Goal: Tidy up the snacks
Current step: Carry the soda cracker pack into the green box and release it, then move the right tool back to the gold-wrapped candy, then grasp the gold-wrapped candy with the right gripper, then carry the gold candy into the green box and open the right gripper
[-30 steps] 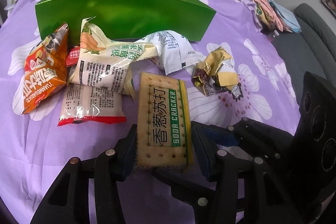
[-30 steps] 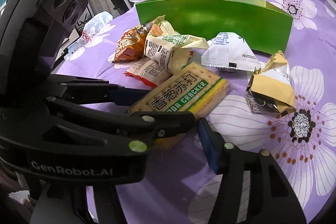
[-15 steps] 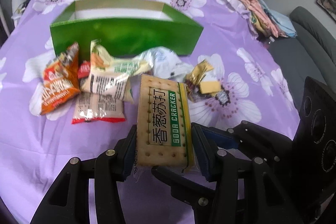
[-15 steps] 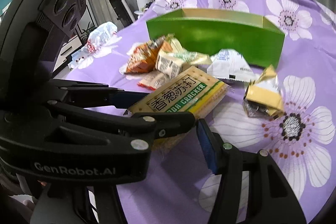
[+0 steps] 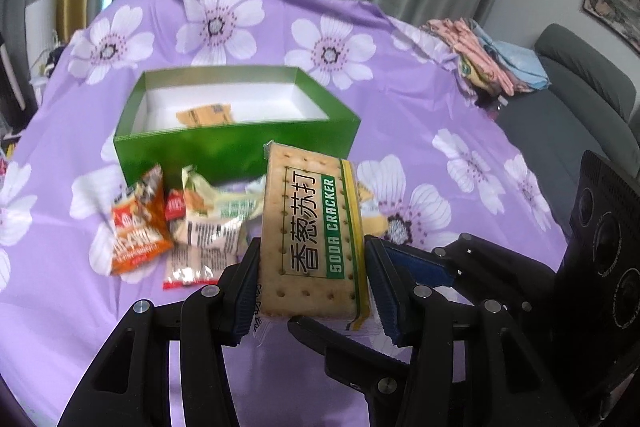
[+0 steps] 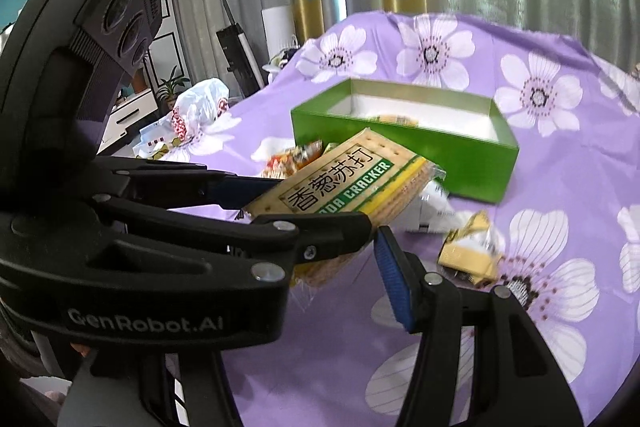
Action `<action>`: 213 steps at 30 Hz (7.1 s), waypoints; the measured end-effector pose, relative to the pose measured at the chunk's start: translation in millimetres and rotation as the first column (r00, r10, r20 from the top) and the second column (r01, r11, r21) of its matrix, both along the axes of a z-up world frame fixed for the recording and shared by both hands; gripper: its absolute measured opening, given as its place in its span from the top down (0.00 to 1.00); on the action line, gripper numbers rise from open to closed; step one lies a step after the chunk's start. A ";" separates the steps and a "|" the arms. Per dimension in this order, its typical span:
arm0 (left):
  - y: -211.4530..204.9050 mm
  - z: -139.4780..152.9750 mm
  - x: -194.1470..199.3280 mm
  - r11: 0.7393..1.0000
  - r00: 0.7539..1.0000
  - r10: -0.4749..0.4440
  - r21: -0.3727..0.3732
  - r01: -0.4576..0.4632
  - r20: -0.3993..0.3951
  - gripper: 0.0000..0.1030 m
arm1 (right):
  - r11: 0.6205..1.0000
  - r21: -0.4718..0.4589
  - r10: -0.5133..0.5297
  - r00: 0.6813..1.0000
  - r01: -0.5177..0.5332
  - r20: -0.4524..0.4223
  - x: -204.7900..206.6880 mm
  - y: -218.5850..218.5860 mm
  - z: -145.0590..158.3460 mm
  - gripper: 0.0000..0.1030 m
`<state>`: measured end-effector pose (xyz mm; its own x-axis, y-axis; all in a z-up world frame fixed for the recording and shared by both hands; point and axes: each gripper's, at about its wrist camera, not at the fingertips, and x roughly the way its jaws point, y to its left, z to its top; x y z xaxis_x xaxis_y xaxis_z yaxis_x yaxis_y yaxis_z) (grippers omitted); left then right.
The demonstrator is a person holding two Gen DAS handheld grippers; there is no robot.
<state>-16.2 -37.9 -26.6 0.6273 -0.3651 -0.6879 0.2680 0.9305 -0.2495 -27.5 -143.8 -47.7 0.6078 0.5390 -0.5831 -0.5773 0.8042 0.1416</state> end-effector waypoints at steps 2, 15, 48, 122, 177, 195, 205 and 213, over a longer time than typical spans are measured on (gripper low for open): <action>0.4 5.0 3.1 1.000 1.000 0.000 -0.001 0.000 0.015 0.51 | 1.000 0.002 0.000 1.000 0.000 0.016 2.4 0.2 4.4 0.44; 3.5 27.5 39.5 1.000 0.998 0.012 -0.011 -0.011 0.066 0.51 | 1.000 0.020 -0.006 0.993 0.004 0.116 38.1 3.4 33.2 0.44; 37.0 -12.1 173.2 0.994 0.994 0.106 -0.005 -0.106 -0.030 0.51 | 0.999 0.025 0.030 0.999 -0.031 0.033 177.2 40.5 4.6 0.44; -52.2 -52.4 51.0 0.989 0.977 -0.111 -0.121 0.089 -0.181 0.03 | 0.987 0.026 -0.147 0.968 0.156 -0.202 50.7 -85.4 -52.4 0.08; -53.3 22.2 55.9 0.980 0.989 -0.146 -0.132 0.148 0.023 0.59 | 0.999 0.004 -0.050 0.999 0.050 0.019 57.1 -54.3 25.5 0.64; -9.6 39.0 105.0 0.991 0.994 -0.060 -0.110 0.070 0.095 0.59 | 1.000 0.006 0.030 0.994 -0.030 0.104 110.8 -9.9 48.4 0.64; 5.1 18.3 145.0 0.992 0.998 -0.031 -0.118 0.037 0.052 0.59 | 0.998 0.004 0.054 0.997 -0.055 0.063 147.4 3.9 33.6 0.64; 17.5 -6.9 169.9 0.990 1.000 -0.005 -0.144 0.002 -0.020 0.59 | 0.998 -0.023 0.064 0.998 -0.064 -0.006 177.2 16.4 9.7 0.63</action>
